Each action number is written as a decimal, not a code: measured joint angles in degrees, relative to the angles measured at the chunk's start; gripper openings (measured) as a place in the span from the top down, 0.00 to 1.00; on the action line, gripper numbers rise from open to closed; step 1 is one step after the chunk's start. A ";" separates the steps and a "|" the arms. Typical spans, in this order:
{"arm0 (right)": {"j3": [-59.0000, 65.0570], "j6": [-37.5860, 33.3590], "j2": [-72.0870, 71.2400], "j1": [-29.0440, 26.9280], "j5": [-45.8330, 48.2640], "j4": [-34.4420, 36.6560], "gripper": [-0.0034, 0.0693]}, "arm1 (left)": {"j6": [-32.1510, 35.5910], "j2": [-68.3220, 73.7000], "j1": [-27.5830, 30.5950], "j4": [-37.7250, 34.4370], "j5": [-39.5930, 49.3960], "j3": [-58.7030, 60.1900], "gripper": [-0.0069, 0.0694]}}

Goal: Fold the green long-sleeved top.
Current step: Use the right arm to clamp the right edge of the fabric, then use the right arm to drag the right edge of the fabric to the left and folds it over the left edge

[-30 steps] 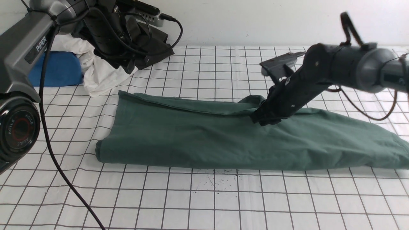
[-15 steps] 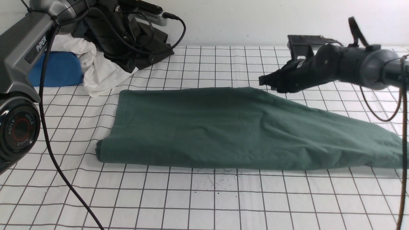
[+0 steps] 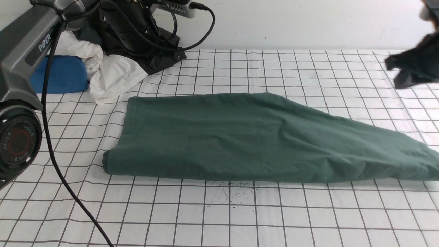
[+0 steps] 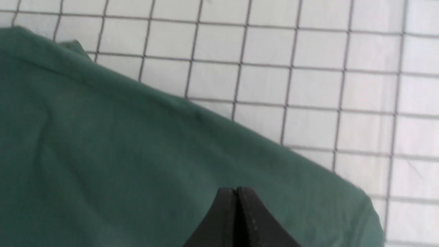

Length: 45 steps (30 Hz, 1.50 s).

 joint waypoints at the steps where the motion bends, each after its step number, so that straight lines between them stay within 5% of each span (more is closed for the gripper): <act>1: 4.53 0.00 -3.40 -1.19 -1.04 -0.60 0.97 | 0.25 -0.22 -0.36 -0.49 0.00 0.00 0.92; 7: 18.11 -0.17 -6.87 -5.71 -7.93 -1.31 0.87 | 1.20 -0.23 -1.39 -3.19 0.18 0.00 0.92; 10: 19.56 0.13 -5.22 -7.14 -8.95 -0.84 0.73 | 1.67 -0.23 -1.72 -4.29 0.31 0.00 0.92; 18: 19.75 6.44 6.02 -9.09 -12.52 -1.47 0.08 | 1.79 -0.23 -2.17 -4.59 0.40 0.00 0.92; 23: 19.57 6.90 9.52 -8.84 -14.22 -1.06 0.01 | 2.12 -0.23 -2.17 -4.59 0.44 0.00 0.92; 26: 19.51 6.90 9.58 -8.19 -14.66 -1.17 0.04 | 2.17 -0.23 -2.17 -4.59 0.44 0.00 0.92; 30: 19.51 6.73 9.58 -7.22 -14.90 -1.54 0.22 | 2.19 -0.23 -2.17 -4.59 0.59 0.00 0.92; 31: 19.51 6.38 9.30 -6.84 -14.90 -1.88 0.38 | 2.24 -0.23 -2.17 -4.59 0.59 0.00 0.92; 32: 19.51 6.32 9.30 -6.75 -14.85 -1.97 0.38 | 2.24 -0.23 -2.17 -4.59 0.59 0.00 0.92; 36: 19.71 3.21 4.89 -6.47 -14.54 -2.75 0.82 | 2.85 -1.18 -2.18 -3.95 0.65 0.00 0.92; 40: 19.28 3.36 -0.29 -6.47 -14.11 -6.63 0.85 | 3.30 -3.03 -2.23 -2.32 0.81 0.00 0.92; 45: 11.20 11.62 -7.38 -5.77 -6.21 -18.40 0.85 | 3.26 -9.79 -1.75 0.60 0.87 0.00 0.92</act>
